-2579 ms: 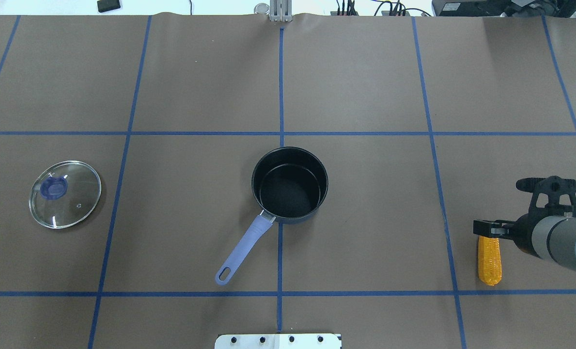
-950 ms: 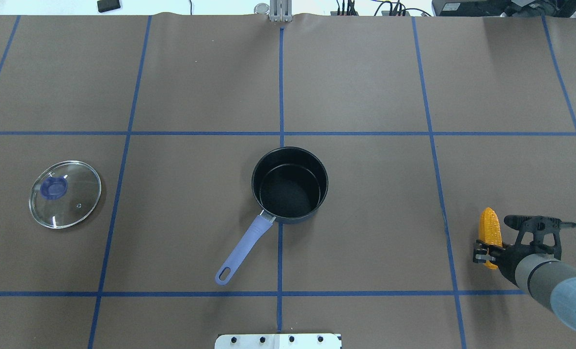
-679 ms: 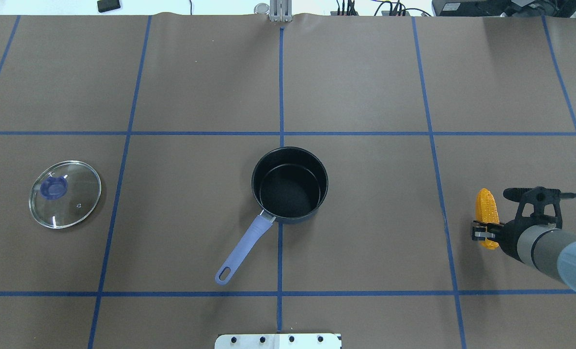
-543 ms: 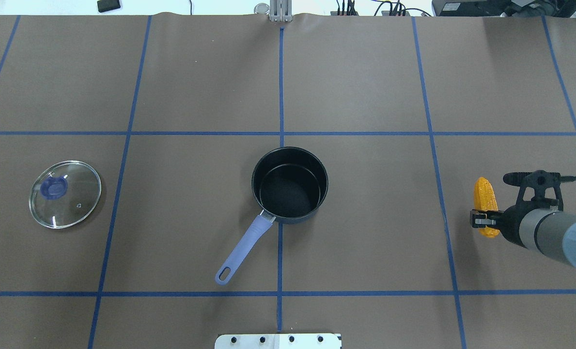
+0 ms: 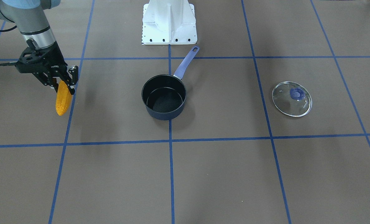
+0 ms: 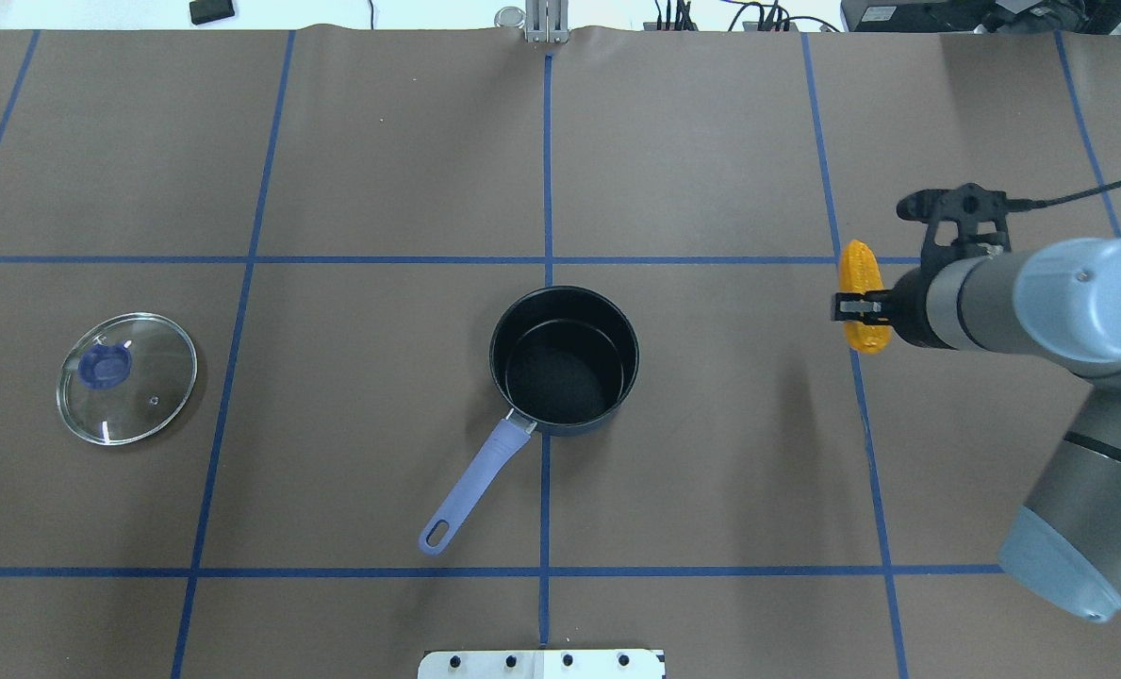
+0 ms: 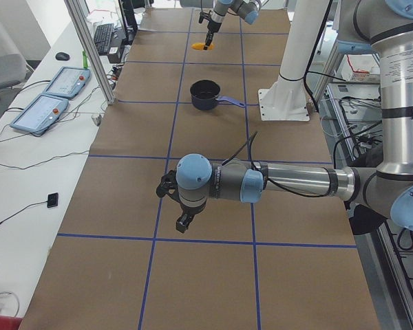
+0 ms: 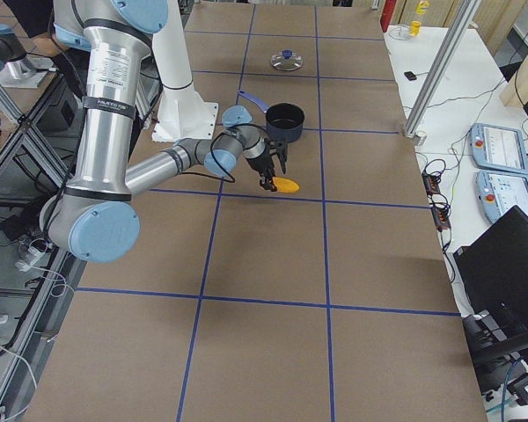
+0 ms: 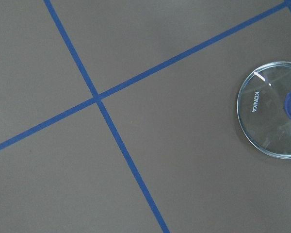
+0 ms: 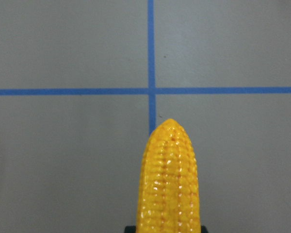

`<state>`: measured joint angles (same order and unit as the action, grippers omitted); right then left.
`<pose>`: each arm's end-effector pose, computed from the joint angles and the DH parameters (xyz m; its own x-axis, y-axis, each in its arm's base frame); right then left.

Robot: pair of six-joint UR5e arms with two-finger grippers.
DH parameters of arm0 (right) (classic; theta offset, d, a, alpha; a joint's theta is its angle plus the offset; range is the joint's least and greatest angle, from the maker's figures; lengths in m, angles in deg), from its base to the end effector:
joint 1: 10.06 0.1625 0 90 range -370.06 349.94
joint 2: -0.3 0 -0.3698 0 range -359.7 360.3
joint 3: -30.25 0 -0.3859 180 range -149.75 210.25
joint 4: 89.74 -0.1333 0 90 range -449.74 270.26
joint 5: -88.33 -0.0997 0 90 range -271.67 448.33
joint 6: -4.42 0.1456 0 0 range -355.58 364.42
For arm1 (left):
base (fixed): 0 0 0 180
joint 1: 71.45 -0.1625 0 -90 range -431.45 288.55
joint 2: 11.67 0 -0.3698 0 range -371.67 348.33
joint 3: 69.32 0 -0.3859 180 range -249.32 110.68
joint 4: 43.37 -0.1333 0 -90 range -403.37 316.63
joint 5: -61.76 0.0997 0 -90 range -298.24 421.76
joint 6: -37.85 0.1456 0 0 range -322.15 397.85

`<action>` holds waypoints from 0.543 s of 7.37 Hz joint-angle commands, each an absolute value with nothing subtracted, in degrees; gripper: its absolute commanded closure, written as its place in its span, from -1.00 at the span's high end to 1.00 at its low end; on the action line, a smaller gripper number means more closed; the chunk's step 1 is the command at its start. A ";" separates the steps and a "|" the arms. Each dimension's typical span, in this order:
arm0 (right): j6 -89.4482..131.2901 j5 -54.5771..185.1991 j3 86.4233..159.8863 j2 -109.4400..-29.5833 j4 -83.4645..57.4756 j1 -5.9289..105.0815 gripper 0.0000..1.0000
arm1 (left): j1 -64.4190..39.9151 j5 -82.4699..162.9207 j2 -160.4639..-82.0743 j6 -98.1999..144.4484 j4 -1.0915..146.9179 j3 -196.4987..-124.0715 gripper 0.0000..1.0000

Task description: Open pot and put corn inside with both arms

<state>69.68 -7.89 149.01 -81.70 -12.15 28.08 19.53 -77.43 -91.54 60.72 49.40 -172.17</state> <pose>-0.3485 -0.4230 0.3170 0.6970 0.0183 0.7169 -0.2838 0.9251 0.2523 -0.0304 -0.4283 0.5934 0.6098 0.4432 -0.6570 -0.2388 0.8932 0.3810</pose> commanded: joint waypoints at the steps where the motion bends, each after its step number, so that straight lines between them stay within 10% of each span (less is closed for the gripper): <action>1: 70.60 -7.82 144.97 -65.50 -0.21 28.18 -1.00 | 19.78 -71.25 -90.60 60.71 49.36 -172.23 0.96; 4: 77.69 -5.64 137.50 -53.45 0.08 24.25 -1.00 | 19.70 -70.78 -90.34 60.62 49.71 -172.24 0.96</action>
<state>74.14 -7.23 140.89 -58.76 -0.20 26.62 19.73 -70.97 -90.26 60.63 49.66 -172.21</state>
